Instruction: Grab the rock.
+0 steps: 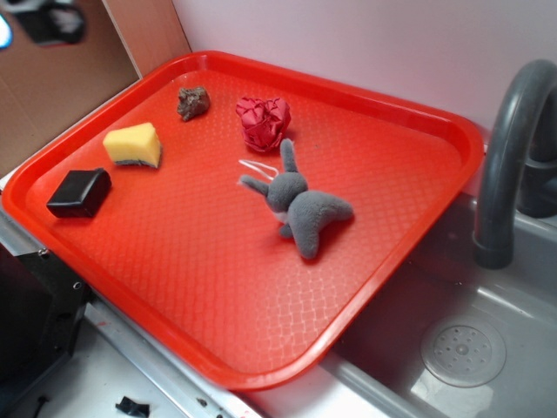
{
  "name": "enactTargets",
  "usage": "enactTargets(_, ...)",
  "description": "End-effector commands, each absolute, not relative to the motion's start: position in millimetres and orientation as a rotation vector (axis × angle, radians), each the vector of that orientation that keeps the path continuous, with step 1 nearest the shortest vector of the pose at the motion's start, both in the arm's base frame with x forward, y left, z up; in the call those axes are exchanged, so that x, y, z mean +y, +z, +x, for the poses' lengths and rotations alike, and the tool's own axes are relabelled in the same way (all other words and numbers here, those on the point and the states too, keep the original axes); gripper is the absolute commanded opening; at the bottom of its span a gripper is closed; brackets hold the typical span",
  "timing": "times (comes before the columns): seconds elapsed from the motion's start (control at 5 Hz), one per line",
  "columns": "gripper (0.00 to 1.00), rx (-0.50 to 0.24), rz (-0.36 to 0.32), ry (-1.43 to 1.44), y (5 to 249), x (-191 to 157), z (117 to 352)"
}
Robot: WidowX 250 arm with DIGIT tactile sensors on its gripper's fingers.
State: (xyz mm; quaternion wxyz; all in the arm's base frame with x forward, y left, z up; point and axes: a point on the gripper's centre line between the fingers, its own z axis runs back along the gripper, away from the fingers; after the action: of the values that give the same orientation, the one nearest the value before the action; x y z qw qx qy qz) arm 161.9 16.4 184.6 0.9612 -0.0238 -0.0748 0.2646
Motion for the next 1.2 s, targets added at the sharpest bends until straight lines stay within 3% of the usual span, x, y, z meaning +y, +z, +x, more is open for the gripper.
enactTargets(0.0,1.0,-0.395,0.057,0.942,150.6,62.7,228.3)
enactTargets(0.2,1.0,-0.392,0.084,1.004,128.7,79.9,256.4)
enactTargets(0.4,1.0,-0.396,0.156,1.037,103.8,92.8,274.5)
enactTargets(0.8,1.0,-0.392,0.265,1.058,71.4,116.6,289.6)
enactTargets(1.0,1.0,-0.38,0.283,1.054,54.7,118.8,296.3)
